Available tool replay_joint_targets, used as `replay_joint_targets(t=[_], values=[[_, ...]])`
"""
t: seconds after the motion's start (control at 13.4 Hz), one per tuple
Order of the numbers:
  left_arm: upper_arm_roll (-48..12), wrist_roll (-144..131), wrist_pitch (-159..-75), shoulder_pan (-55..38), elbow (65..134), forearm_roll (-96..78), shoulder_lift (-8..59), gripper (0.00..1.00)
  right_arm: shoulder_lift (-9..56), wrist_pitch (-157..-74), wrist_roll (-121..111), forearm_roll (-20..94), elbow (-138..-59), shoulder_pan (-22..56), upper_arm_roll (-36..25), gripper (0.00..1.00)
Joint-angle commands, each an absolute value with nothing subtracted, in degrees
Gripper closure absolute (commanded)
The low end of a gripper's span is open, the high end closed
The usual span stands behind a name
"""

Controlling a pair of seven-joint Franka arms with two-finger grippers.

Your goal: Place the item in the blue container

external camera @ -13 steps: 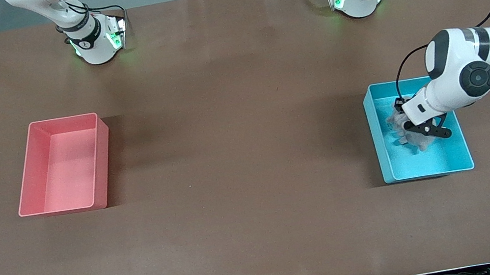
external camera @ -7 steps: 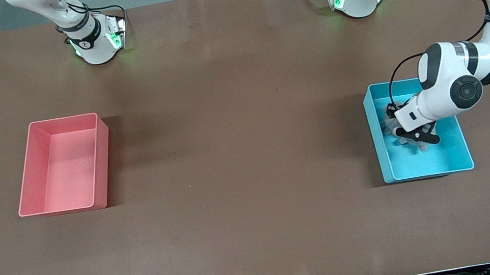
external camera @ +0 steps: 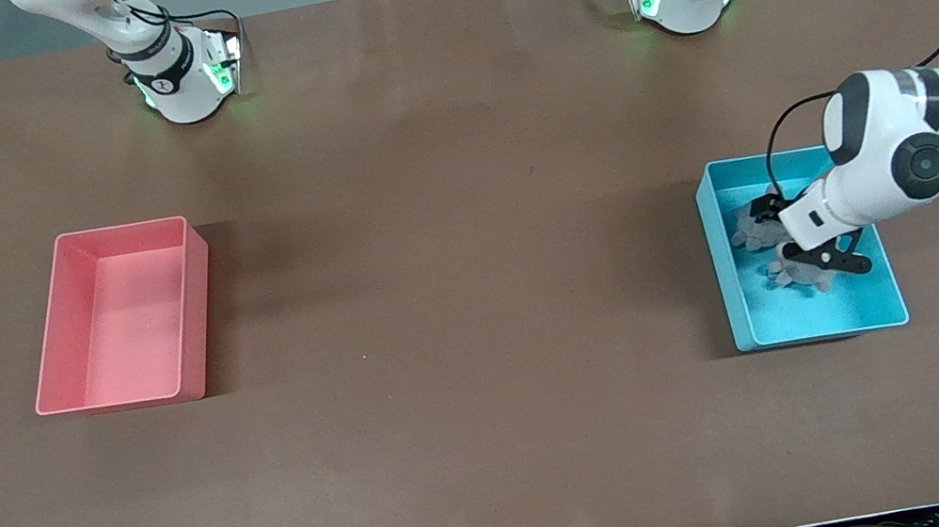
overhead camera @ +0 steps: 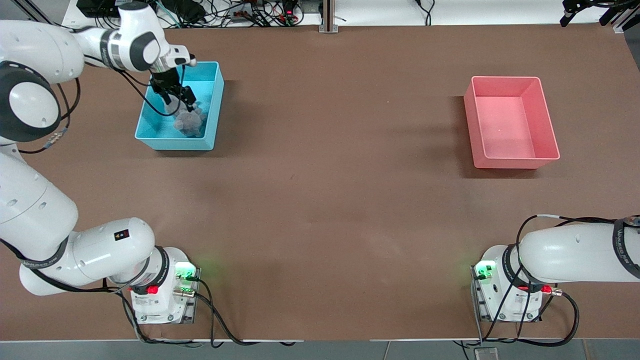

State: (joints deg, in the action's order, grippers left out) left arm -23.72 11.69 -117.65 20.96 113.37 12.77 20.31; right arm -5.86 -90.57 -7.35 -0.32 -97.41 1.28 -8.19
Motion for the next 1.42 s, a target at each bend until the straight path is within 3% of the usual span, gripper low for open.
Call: replay_joint_targets(t=[0.0, 0.22, 0.45, 0.75, 1.34], values=[[-24.3, 12.4, -104.7, 22.1, 106.7, 10.4, 15.7, 0.00, -8.1, -91.4, -5.8, -0.6, -99.9, 1.7, -8.0, 0.00], [-23.9, 12.0, -94.9, 23.5, 97.9, 6.3, 12.7, 0.00, -8.1, -90.9, -5.0, 0.2, -100.0, 1.6, -8.0, 0.00], [-23.8, 10.8, -91.1, 25.7, 91.9, 4.9, 8.5, 0.00, -8.1, -90.7, -5.0, 0.7, -100.0, 1.7, -7.9, 0.00], [-24.2, 3.7, -91.0, 26.3, 88.6, 4.0, 3.4, 0.00, -8.2, -90.1, -5.3, 0.6, -100.0, 2.3, -7.7, 0.00], [-22.9, -2.5, -92.0, 22.7, 85.0, 1.3, 3.4, 0.00, -8.2, -90.3, -5.3, -0.4, -99.9, 2.5, -7.6, 0.00]])
